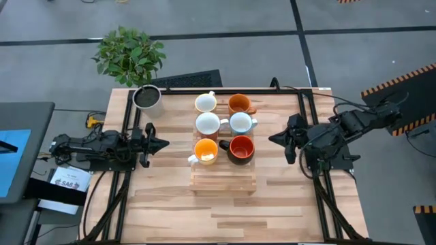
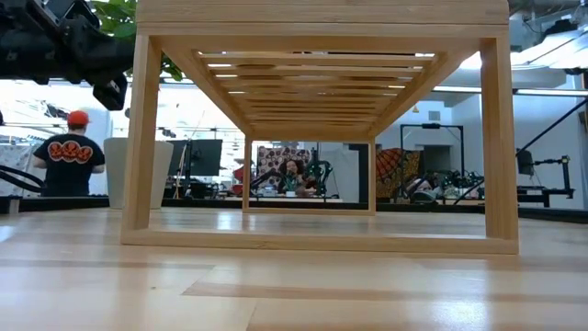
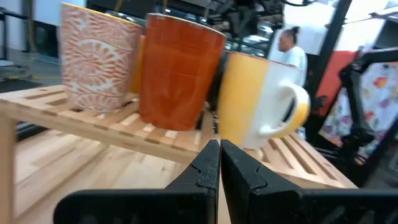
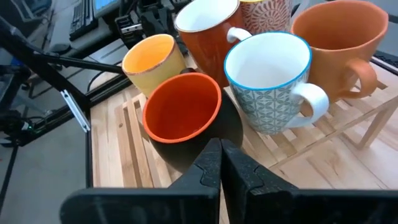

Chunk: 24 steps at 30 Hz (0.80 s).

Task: Place coffee mugs
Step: Return to Home Position

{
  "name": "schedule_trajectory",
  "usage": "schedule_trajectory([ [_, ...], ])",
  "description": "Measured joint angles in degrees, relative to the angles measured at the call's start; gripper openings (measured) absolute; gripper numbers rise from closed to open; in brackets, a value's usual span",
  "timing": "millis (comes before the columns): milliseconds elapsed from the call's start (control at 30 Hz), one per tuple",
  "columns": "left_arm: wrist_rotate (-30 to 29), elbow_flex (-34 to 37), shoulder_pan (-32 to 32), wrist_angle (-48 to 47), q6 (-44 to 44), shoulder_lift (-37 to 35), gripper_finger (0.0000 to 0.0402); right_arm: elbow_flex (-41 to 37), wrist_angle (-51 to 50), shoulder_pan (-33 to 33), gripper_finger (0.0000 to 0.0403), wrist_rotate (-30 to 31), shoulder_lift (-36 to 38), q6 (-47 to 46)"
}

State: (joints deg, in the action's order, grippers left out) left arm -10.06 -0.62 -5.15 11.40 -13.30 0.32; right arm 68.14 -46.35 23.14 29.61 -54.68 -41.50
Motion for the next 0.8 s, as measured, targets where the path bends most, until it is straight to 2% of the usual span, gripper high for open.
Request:
schedule_trajectory([
  [100, 1.1, 0.0, 0.0, 0.0, -0.1, 0.0, 0.0000, 0.0, -0.5, 0.2, 0.0023, 0.0, 1.0, 0.0],
  [233, -1.9, 0.0, 0.0, -0.7, -2.0, 0.0, 0.0000, -0.2, -1.7, 1.5, 0.0019, 0.0, 2.3, 0.1],
  [467, -2.7, 0.0, 0.0, -6.5, -4.9, 0.0, 0.0000, -8.4, 1.3, 3.7, 0.0020, 0.1, 7.9, -0.8],
  [667, -2.4, 0.0, 0.0, -8.5, -5.0, 0.4, 0.0000, -20.1, 14.8, 2.1, 0.0020, -0.1, 16.4, 6.3],
  [800, -2.4, 0.0, 0.0, -8.5, -5.0, 0.4, 0.0000, -28.8, 27.0, -3.4, 0.0020, -8.0, 22.7, 14.4],
])
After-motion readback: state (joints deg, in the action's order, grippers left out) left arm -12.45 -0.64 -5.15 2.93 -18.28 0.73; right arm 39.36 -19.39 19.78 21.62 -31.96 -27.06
